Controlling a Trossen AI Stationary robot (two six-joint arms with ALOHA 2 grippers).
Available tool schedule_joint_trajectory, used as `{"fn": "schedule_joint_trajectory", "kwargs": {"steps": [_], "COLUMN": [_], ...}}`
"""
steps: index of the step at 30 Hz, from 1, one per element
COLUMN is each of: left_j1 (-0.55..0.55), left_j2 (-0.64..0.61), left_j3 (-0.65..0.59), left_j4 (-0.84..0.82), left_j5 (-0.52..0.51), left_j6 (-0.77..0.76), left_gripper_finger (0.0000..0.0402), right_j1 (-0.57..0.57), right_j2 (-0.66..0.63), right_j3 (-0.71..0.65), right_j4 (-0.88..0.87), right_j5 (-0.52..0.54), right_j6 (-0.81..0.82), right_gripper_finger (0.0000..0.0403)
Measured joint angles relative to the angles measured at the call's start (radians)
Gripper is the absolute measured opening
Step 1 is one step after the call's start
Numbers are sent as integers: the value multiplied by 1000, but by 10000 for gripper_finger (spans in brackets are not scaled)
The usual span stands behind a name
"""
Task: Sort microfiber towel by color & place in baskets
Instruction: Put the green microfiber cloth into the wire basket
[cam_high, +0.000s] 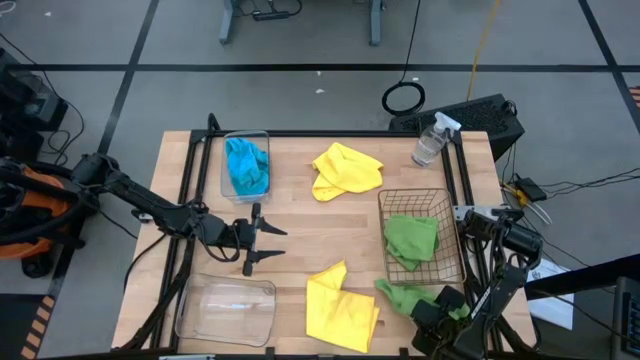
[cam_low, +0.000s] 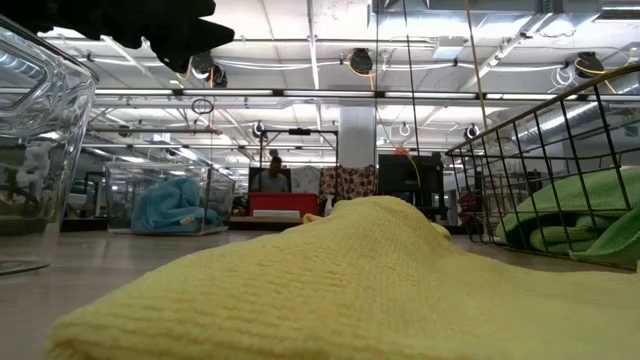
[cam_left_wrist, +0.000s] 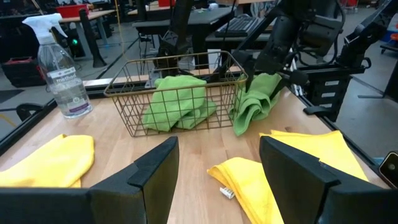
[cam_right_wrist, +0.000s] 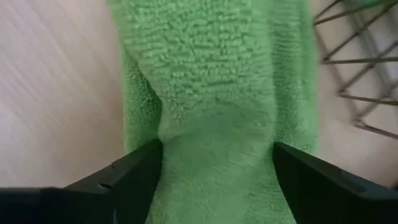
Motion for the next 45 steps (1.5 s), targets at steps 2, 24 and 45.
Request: {"fn": "schedule_joint_trajectory", "kwargs": {"steps": [2, 24, 45], "left_j1": [0, 0, 0], "left_j2": [0, 0, 88], "left_j3": [0, 0, -1], "left_j4": [0, 42, 251], "left_j5": [0, 0, 102], "left_j6": [0, -8, -1], "left_gripper_finger": [230, 230, 230], "right_j1": [1, -3, -97], "right_j2": [-6, 10, 2], "right_j3": [-32, 46, 275], "right_j4": [61, 195, 110], "right_j5": [5, 122, 1137], "right_j6": [4, 33, -400], "right_gripper_finger": [285, 10, 3]}}
